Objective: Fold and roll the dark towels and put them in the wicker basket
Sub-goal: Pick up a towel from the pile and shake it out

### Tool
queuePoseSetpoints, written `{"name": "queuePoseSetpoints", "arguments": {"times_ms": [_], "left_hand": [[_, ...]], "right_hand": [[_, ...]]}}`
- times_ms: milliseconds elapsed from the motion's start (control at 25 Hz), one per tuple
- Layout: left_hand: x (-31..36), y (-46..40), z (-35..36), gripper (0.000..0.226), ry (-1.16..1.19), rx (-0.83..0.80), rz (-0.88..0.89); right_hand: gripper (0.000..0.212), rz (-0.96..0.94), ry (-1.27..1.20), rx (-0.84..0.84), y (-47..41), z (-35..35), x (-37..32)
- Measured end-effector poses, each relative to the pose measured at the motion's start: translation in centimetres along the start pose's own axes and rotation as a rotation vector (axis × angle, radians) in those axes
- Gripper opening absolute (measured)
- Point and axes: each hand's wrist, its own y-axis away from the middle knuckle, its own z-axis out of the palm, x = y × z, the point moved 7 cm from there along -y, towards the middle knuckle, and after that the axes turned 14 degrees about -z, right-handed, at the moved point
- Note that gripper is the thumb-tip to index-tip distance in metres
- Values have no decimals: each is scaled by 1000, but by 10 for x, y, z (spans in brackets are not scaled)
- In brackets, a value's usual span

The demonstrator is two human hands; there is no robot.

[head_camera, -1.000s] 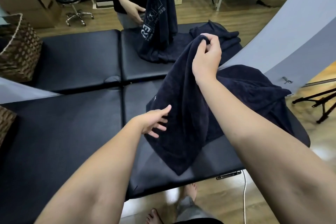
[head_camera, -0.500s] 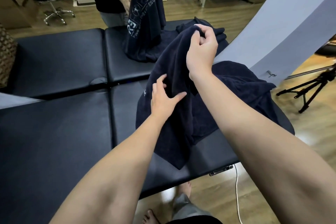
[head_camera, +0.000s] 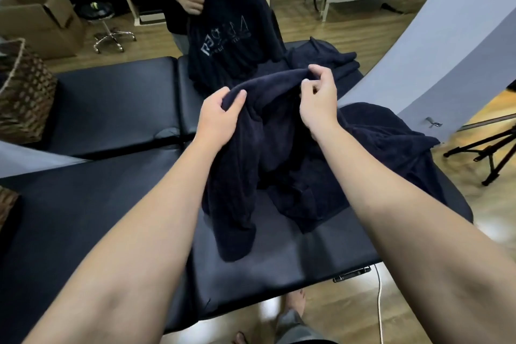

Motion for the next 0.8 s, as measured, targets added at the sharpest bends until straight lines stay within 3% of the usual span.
{"name": "queuePoseSetpoints", "arguments": {"times_ms": [120, 200, 320, 440, 560, 640, 800], "left_hand": [[20, 3, -7, 41, 137, -86, -108], [35, 10, -12, 32, 221, -142, -173], [45, 14, -28, 38, 380, -183, -305], [43, 17, -47, 57, 627, -258, -469], [48, 17, -63, 56, 795, -313, -466], [53, 17, -72, 55, 842, -326, -431], [56, 23, -75, 53, 787, -339, -416]], "right_hand": [[18, 32, -91, -208, 18, 37, 8], [8, 197, -151, -359, 37, 57, 19], [26, 351, -120, -560, 65, 69, 36], [35, 440, -109, -607, 79, 68, 50], [56, 596, -37, -702, 98, 74, 62], [64, 684, -63, -762, 109, 83, 61], [60, 796, -305, -685, 109, 94, 55]]}}
